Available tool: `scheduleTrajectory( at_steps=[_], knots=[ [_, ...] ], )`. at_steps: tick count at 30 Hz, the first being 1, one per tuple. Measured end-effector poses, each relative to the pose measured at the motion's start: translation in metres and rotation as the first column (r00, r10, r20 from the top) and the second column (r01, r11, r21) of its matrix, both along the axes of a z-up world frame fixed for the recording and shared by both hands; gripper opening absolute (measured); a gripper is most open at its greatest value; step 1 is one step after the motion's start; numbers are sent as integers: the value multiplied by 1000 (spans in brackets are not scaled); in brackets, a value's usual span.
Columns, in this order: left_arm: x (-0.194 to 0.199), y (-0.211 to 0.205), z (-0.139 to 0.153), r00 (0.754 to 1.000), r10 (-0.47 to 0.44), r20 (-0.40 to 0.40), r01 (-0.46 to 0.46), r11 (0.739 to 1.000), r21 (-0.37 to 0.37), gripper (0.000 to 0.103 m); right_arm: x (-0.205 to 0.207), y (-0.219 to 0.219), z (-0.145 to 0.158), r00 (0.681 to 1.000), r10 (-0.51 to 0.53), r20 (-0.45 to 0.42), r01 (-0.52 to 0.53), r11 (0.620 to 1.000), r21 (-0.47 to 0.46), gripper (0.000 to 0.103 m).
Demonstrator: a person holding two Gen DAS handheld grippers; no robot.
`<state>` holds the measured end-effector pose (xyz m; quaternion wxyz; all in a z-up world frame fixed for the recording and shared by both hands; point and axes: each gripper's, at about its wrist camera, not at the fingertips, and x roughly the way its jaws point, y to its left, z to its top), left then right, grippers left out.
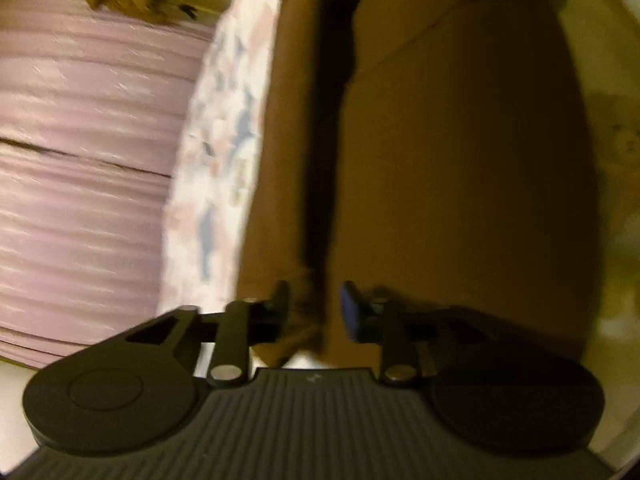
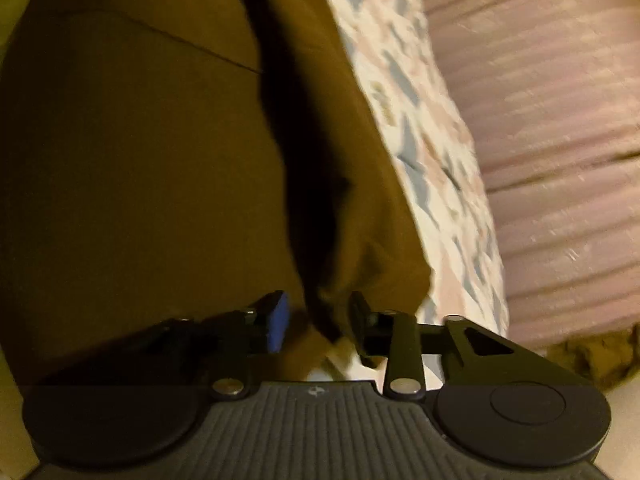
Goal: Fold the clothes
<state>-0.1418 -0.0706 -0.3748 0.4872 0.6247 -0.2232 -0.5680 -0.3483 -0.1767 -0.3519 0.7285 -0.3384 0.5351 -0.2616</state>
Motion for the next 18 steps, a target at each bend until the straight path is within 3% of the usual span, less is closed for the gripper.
scheduleTrajectory(
  at_steps=[2, 6, 8, 9, 10, 11, 12, 13, 16, 18],
  knots=[
    [5, -11, -6, 997, -21, 74, 22, 1000, -18, 37, -1, -5, -1, 999, 31, -25, -32, 999, -40, 58],
    [22, -31, -37, 967, -77, 242, 77, 997, 11, 37, -1, -23, -17, 987, 117, -107, -129, 985, -113, 58],
    [31, -35, -52, 949, -109, 296, 101, 994, 42, 34, -3, -32, -26, 978, 153, -140, -173, 975, -139, 40],
    [34, -35, -54, 946, -113, 304, 103, 994, 47, 28, -4, -36, -29, 974, 166, -152, -187, 972, -139, 34],
    [37, -35, -57, 943, -116, 312, 105, 993, 52, 24, -5, -40, -28, 974, 167, -150, -187, 974, -127, 15],
    [40, -35, -58, 943, -110, 314, 99, 994, 52, 19, -5, -44, -27, 977, 157, -143, -174, 978, -115, 6],
    [46, -38, -56, 946, -93, 311, 83, 996, 42, 5, -5, -47, -24, 981, 148, -126, -162, 981, -106, 6],
    [52, -41, -54, 947, -72, 312, 67, 997, 27, 1, -8, -48, -22, 984, 141, -105, -152, 983, -104, 6],
    [55, -36, -36, 968, 9, 253, -4, 1000, -22, 1, -12, -51, -16, 991, 109, -82, -117, 988, -97, 4],
    [54, -28, -32, 968, 7, 250, 5, 999, -47, 13, -14, -48, -18, 990, 105, -97, -113, 989, -93, 9]
  ],
)
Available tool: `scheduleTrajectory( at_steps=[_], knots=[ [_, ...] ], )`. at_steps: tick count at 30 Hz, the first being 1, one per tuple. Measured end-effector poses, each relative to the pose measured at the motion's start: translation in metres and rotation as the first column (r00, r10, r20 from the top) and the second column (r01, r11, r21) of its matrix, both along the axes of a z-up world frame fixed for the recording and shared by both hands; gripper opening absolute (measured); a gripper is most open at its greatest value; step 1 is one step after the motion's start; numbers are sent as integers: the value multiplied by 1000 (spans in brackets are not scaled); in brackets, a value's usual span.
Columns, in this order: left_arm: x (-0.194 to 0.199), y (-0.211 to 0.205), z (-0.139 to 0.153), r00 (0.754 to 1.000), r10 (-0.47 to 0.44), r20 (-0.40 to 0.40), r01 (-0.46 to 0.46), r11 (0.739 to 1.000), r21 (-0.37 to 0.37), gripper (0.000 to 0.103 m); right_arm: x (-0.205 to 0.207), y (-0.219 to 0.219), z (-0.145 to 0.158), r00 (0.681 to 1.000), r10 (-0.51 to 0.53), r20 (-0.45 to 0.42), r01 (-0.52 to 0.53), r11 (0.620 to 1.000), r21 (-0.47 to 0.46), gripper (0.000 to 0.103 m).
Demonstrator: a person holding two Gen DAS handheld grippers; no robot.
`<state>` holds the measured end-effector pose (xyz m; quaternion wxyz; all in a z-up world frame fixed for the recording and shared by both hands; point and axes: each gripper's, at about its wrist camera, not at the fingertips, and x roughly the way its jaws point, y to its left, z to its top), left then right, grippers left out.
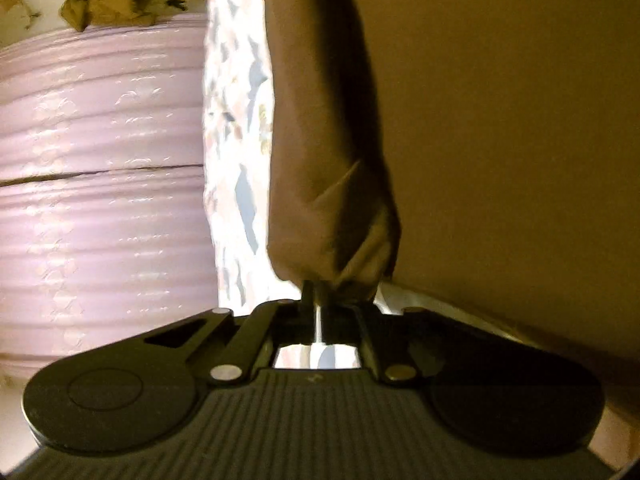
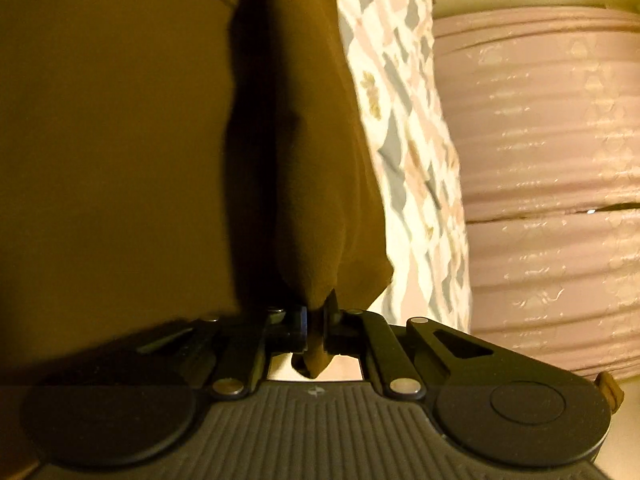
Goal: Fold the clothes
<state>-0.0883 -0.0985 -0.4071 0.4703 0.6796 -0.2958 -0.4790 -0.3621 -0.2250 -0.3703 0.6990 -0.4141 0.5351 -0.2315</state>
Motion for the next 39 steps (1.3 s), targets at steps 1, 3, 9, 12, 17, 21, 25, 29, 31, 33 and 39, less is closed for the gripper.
scheduleTrajectory(
  at_steps=[1, 3, 9, 12, 17, 21, 25, 29, 31, 33, 39],
  knots=[
    [-3, 5, 1, 1000, -28, 7, 28, 1000, -4, 21, 0, 3, -1, 1000, 7, -10, -8, 1000, -14, 19],
    [-11, 10, 3, 997, -79, -3, 79, 997, 10, 60, 1, 9, -3, 1000, 21, -19, -22, 999, -45, 39],
    [-10, -23, -16, 993, -118, -16, 119, 992, 49, 60, 9, 10, -4, 999, 43, -32, -44, 998, -40, 44],
    [-3, -41, -24, 992, -124, -17, 125, 987, 98, 17, 12, 2, -5, 998, 54, -41, -56, 998, -36, 23],
    [-4, -40, -30, 988, -151, 13, 150, 986, 71, 12, 11, -13, 10, 1000, 10, -1, -10, 1000, -16, 4],
    [-13, -18, -3, 988, -156, -13, 156, 987, 26, 12, -4, -2, 37, 999, 7, 46, -6, 1000, -12, 4],
    [-30, 25, 20, 986, -159, -49, 160, 987, 15, 12, -20, 28, 57, 998, 4, 58, -6, 1000, 28, 4],
    [-50, 71, 18, 987, -139, -75, 143, 989, 48, 13, -34, 73, 60, 999, -5, 40, 1, 996, 90, 4],
    [-60, 92, 10, 989, -118, -84, 124, 989, 76, 13, -40, 96, 50, 1000, -4, 20, 1, 992, 129, 4],
    [-65, 104, 4, 991, -100, -91, 108, 990, 95, 13, -44, 110, 43, 1000, -5, 4, 4, 988, 154, 4],
    [-70, 117, 21, 990, -50, -132, 58, 997, 57, 13, -42, 121, 54, 997, -66, 50, 58, 988, 141, 4]
  ],
)
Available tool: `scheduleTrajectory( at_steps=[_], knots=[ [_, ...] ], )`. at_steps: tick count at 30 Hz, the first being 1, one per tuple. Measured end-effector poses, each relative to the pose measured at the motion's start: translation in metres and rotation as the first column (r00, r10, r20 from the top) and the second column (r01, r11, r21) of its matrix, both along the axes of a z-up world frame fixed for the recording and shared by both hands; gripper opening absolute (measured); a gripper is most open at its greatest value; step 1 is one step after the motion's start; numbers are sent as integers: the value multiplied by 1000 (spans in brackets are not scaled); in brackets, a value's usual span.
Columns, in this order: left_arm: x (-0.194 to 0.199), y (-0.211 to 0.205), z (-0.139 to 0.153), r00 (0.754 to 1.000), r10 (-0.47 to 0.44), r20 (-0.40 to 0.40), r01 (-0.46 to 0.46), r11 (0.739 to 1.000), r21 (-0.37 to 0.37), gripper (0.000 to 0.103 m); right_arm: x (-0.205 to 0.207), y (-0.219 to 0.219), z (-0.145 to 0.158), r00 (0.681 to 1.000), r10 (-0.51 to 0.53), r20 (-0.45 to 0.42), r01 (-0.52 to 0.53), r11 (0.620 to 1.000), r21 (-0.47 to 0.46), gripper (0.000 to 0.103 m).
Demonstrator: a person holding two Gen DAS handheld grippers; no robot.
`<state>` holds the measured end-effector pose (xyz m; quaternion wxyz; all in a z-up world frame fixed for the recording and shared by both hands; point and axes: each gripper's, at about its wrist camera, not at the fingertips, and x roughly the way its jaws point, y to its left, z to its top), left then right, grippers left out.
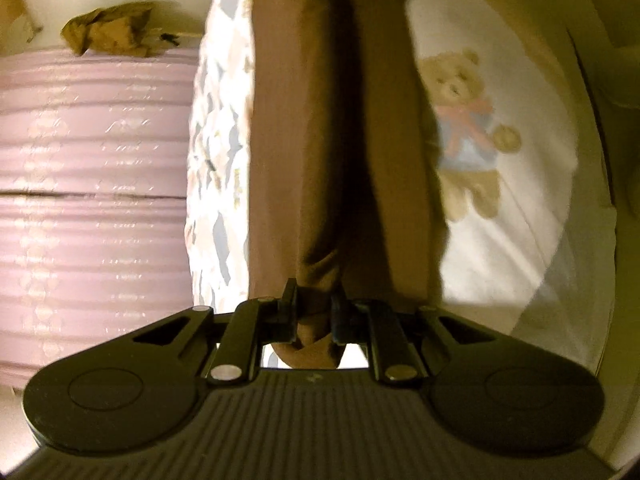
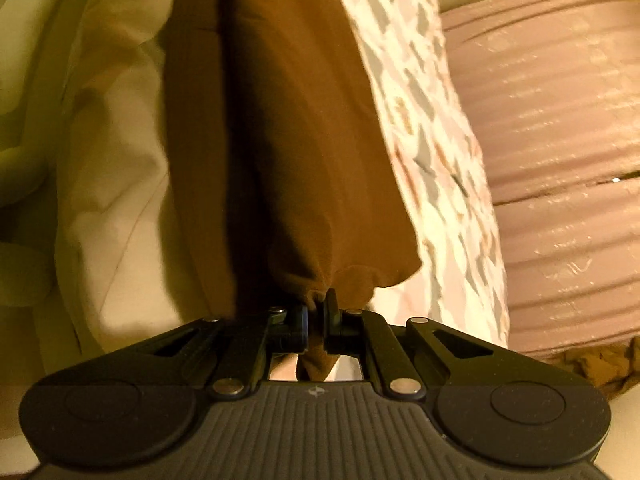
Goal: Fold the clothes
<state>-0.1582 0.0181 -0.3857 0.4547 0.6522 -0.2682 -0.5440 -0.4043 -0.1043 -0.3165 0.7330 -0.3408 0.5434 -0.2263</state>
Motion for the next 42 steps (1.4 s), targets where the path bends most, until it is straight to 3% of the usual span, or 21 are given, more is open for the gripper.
scheduleTrajectory(
  at_steps=[4, 12, 15, 16, 18, 19, 22, 24, 26, 30, 31, 32, 33, 34, 35, 36, 38, 40, 42],
  knots=[
    [-4, -2, 8, 1000, 2, -8, -2, 1000, -1, 13, -6, 8, 6, 1000, -14, 9, 14, 1000, -1, 4],
    [-5, 6, -13, 999, 30, -36, -29, 999, 39, 13, 5, 12, -31, 999, -1, -35, 2, 1000, 23, 4],
    [-7, 4, -12, 994, 64, -86, -59, 996, 61, 14, 6, 20, -36, 998, -1, -55, 4, 999, 54, 9],
    [-7, 5, -10, 993, 71, -93, -65, 995, 71, 15, 8, 20, -36, 997, -10, -71, 16, 997, 75, 17],
    [-5, 9, -1, 993, 81, -91, -72, 993, 97, 17, 8, 17, -26, 995, -52, -91, 64, 989, 133, 19],
    [-2, 13, 6, 990, 97, -100, -85, 989, 119, 18, 6, 14, -17, 994, -74, -78, 87, 981, 171, 25],
    [12, 22, 36, 974, 175, -146, -149, 974, 172, 19, -4, -4, 25, 979, -202, 34, 180, 930, 321, 25],
    [19, 16, 65, 944, 242, -224, -210, 965, 155, 19, -5, -22, 50, 940, -305, 152, 220, 883, 415, 25],
    [25, -3, 93, 885, 307, -348, -285, 952, 115, 19, 0, -44, 63, 866, -428, 257, 257, 824, 506, 25],
    [25, -73, 107, 667, 411, -622, -408, 899, 156, 19, 27, -85, 58, 674, -639, 372, 274, 683, 677, 25],
    [23, -90, 105, 611, 423, -669, -425, 888, 174, 19, 37, -93, 51, 640, -669, 378, 276, 659, 699, 26],
    [21, -104, 100, 563, 439, -700, -434, 878, 202, 19, 47, -100, 43, 615, -691, 380, 282, 643, 712, 26],
    [20, -113, 94, 511, 463, -724, -437, 865, 244, 19, 47, -91, 37, 610, -702, 367, 295, 631, 717, 27],
    [18, -115, 86, 479, 485, -732, -435, 855, 282, 19, 42, -75, 31, 615, -709, 347, 312, 622, 718, 27],
    [15, -109, 75, 475, 504, -722, -428, 849, 311, 19, 36, -58, 26, 619, -715, 326, 329, 612, 719, 29],
    [11, -97, 64, 487, 519, -703, -420, 844, 332, 17, 31, -46, 21, 637, -706, 308, 341, 617, 709, 29],
    [8, -71, 50, 538, 533, -654, -410, 843, 350, 17, 19, -26, 14, 689, -672, 272, 357, 641, 679, 32],
    [11, -58, 48, 549, 552, -628, -411, 832, 373, 17, 7, -11, 19, 712, -661, 237, 365, 637, 679, 31],
    [14, -59, 58, 552, 553, -624, -413, 832, 371, 19, 14, -22, 25, 718, -652, 242, 363, 648, 670, 31]
  ],
)
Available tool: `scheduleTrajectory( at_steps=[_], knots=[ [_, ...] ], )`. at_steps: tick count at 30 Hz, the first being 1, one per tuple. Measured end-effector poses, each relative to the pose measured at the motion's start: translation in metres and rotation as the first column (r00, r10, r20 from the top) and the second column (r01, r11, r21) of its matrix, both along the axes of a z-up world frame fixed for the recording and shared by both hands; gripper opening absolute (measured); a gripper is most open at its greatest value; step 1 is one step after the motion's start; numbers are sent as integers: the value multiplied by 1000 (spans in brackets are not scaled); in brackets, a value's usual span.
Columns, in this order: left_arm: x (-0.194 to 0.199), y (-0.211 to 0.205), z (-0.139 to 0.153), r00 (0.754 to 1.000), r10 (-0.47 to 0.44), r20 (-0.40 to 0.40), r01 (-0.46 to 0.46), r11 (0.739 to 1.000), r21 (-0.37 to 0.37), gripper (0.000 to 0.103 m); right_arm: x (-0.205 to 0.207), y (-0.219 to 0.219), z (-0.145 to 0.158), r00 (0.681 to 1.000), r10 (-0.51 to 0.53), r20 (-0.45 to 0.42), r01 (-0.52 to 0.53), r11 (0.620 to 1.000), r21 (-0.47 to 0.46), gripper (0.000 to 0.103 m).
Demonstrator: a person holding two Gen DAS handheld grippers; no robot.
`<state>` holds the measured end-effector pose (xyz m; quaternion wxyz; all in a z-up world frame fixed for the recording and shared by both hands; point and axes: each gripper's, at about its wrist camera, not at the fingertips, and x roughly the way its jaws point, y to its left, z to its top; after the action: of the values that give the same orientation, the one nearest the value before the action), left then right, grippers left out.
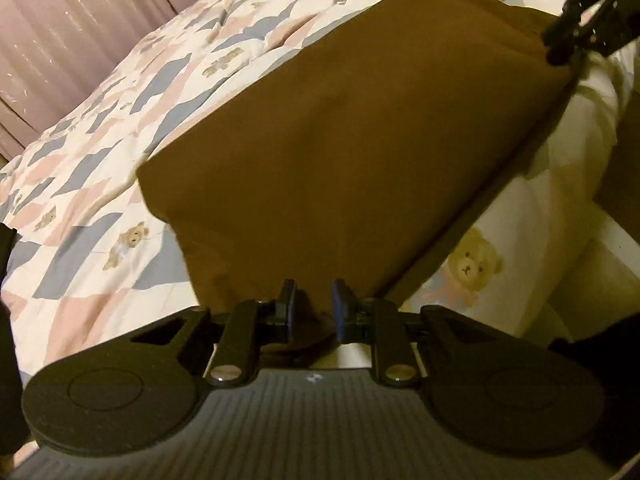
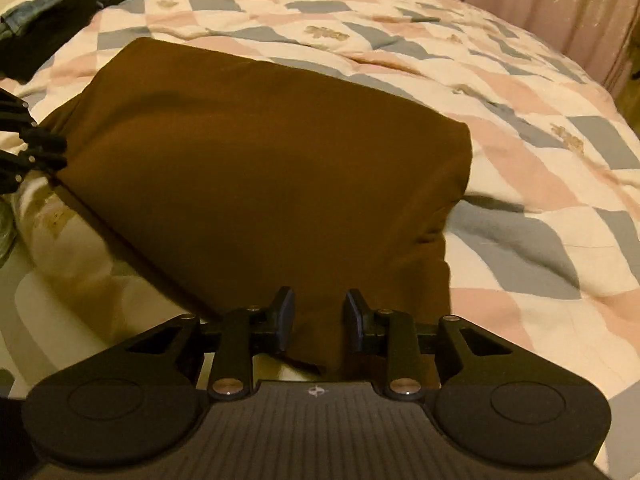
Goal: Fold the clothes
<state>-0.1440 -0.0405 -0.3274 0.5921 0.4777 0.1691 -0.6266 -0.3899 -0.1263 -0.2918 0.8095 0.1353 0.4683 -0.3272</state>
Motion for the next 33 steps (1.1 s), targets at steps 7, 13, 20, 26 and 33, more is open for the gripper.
scheduleTrajectory(
  at_steps=[7, 13, 20, 26, 33],
  knots=[
    [25, -83, 46, 995, 60, -73, -75, 973, -216, 19, 59, -63, 34, 982, 19, 190, 14, 985, -169, 32],
    [41, -164, -6, 992, 118, -36, -123, 976, -183, 21, 149, -111, -25, 974, 225, 35, -216, 961, -173, 28],
    [109, -143, -20, 943, 314, -113, -328, 935, -134, 26, 71, -167, -43, 993, -107, 52, 111, 989, -93, 34],
    [107, -99, 35, 900, 384, -204, -421, 887, -188, 23, 41, -124, 2, 980, -159, 116, 171, 980, -104, 33],
    [69, -44, 16, 918, 359, -169, -366, 931, -9, 30, 39, -42, -13, 992, -129, 5, 129, 992, 5, 34]
  ],
)
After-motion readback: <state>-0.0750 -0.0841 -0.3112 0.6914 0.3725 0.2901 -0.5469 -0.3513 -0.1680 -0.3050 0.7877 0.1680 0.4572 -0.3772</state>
